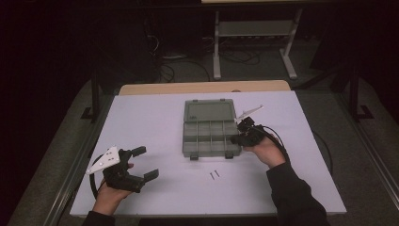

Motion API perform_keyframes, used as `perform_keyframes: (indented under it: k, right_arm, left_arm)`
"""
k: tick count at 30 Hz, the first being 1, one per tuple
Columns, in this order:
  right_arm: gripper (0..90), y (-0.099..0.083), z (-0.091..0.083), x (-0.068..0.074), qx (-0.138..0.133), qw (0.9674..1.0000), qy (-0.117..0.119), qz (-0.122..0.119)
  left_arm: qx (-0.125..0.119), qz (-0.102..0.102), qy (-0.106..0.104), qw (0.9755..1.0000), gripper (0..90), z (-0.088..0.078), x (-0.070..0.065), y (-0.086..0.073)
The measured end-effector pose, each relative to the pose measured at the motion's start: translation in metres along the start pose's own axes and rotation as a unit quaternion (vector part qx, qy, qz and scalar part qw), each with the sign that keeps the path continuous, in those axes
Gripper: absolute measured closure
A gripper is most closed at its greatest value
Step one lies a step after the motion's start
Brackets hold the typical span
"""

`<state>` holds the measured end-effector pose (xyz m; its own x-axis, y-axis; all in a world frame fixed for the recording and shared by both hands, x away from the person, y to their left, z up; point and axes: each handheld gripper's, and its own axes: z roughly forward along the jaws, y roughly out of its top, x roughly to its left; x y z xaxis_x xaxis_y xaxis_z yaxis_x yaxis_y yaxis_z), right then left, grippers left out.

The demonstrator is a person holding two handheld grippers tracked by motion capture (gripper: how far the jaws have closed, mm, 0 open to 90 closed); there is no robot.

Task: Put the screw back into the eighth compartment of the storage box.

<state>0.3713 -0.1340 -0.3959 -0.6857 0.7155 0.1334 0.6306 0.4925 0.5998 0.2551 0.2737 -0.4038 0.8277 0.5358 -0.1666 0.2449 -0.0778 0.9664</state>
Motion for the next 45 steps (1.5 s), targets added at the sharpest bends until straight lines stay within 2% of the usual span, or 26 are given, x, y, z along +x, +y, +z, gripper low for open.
perform_keyframes:
  k: [4, 7, 9, 11, 14, 17, 18, 19, 20, 21, 22, 26, 33, 34, 41, 45]
  right_arm:
    - [86.9, -0.003, 0.006, -0.001, 0.009, 0.9999, -0.001, -0.004]
    - [86.4, -0.003, 0.005, -0.001, 0.005, 1.0000, 0.000, -0.005]
    - [72.2, -0.002, 0.003, -0.001, -0.006, 1.0000, -0.003, -0.001]
    - [65.0, -0.002, -0.001, -0.001, -0.015, 0.9999, -0.003, 0.003]
    - [49.4, -0.002, -0.006, -0.001, -0.033, 0.9993, 0.005, 0.015]
    - [27.0, -0.001, -0.010, 0.001, -0.048, 0.9986, 0.007, 0.018]
    - [27.0, -0.001, -0.010, 0.001, -0.048, 0.9986, 0.007, 0.018]
    - [10.5, -0.001, -0.010, 0.003, -0.055, 0.9983, 0.004, 0.021]
    - [10.5, -0.001, -0.010, 0.003, -0.055, 0.9983, 0.004, 0.021]
    - [6.7, -0.002, -0.012, 0.006, -0.062, 0.9980, 0.009, 0.010]
    - [4.9, -0.002, -0.013, 0.007, -0.065, 0.9978, 0.010, 0.012]
    - [5.5, -0.003, -0.019, 0.012, -0.074, 0.9971, 0.013, 0.014]
    - [5.8, -0.007, -0.026, 0.028, -0.075, 0.9971, 0.010, -0.009]
    - [6.0, -0.009, -0.028, 0.034, -0.075, 0.9970, 0.014, -0.014]
    - [6.1, -0.013, -0.030, 0.049, -0.081, 0.9960, 0.026, -0.027]
    - [6.3, -0.016, -0.027, 0.062, -0.078, 0.9958, 0.035, -0.035]
  left_arm:
    - [0.000, -0.003, 0.001, 1.0000, 0.0, 0.000, 0.000, 0.000]
    - [0.000, -0.003, 0.001, 1.0000, 0.0, 0.000, 0.000, 0.000]
    - [0.000, -0.003, 0.000, 1.0000, 0.0, 0.000, 0.000, 0.000]
    - [0.000, -0.003, 0.000, 1.0000, 0.0, -0.001, 0.000, 0.000]
    - [0.000, -0.004, 0.000, 1.0000, 0.0, -0.001, 0.000, 0.000]
    - [0.000, -0.002, 0.000, 1.0000, 0.0, -0.001, 0.000, 0.000]
    - [0.000, -0.002, 0.000, 1.0000, 0.0, -0.001, 0.000, 0.000]
    - [0.000, -0.002, 0.000, 1.0000, 0.0, -0.001, 0.000, 0.000]
    - [0.000, -0.002, 0.000, 1.0000, 0.0, -0.001, 0.000, 0.000]
    - [0.000, -0.003, 0.000, 1.0000, 0.0, -0.001, 0.000, 0.000]
    - [0.000, -0.003, 0.000, 1.0000, 0.0, -0.001, 0.000, 0.000]
    - [0.002, -0.004, 0.000, 1.0000, 0.0, -0.001, 0.000, 0.000]
    - [0.001, -0.003, 0.000, 1.0000, 0.0, -0.001, 0.000, 0.000]
    - [-0.001, -0.005, -0.001, 1.0000, 0.0, -0.001, 0.000, 0.000]
    - [-0.003, -0.006, -0.001, 1.0000, 0.0, -0.001, -0.001, 0.000]
    - [-0.004, -0.007, -0.001, 1.0000, 0.0, -0.001, -0.001, 0.000]
